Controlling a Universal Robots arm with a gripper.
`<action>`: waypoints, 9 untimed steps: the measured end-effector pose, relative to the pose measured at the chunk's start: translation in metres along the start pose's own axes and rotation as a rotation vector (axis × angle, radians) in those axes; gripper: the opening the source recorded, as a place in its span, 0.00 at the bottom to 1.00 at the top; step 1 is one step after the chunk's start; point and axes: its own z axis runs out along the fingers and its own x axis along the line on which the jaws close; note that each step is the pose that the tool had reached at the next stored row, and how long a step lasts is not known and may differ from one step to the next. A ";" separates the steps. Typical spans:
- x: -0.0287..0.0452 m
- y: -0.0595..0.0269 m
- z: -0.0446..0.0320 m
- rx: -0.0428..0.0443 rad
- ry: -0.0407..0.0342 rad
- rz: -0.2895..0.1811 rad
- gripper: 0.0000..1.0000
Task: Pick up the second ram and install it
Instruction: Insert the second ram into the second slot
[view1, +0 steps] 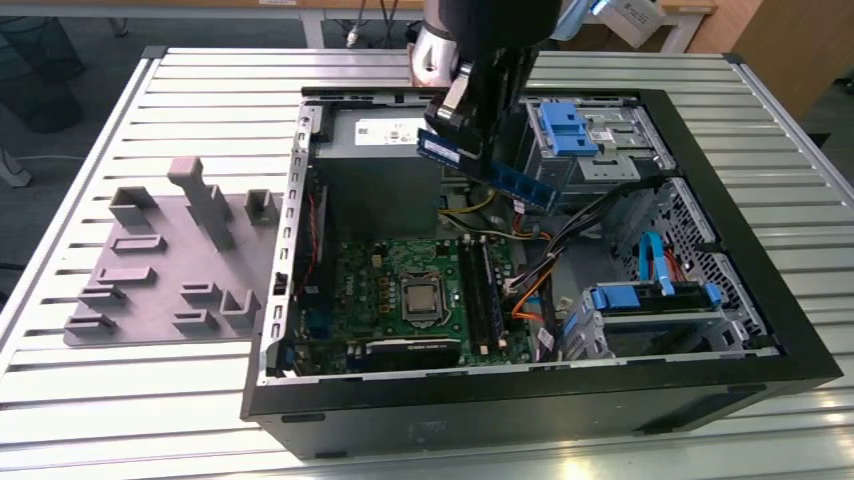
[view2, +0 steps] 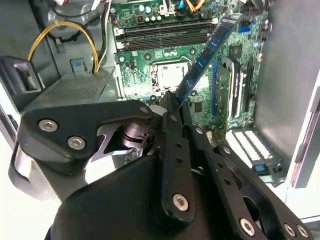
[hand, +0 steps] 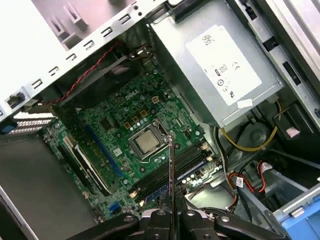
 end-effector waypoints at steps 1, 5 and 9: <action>0.0000 0.0000 0.0002 -0.0006 0.0006 0.018 0.14; 0.0000 0.0000 0.0009 -0.0030 0.0034 0.090 0.14; 0.0000 0.0001 0.0019 -0.0056 0.0062 0.163 0.14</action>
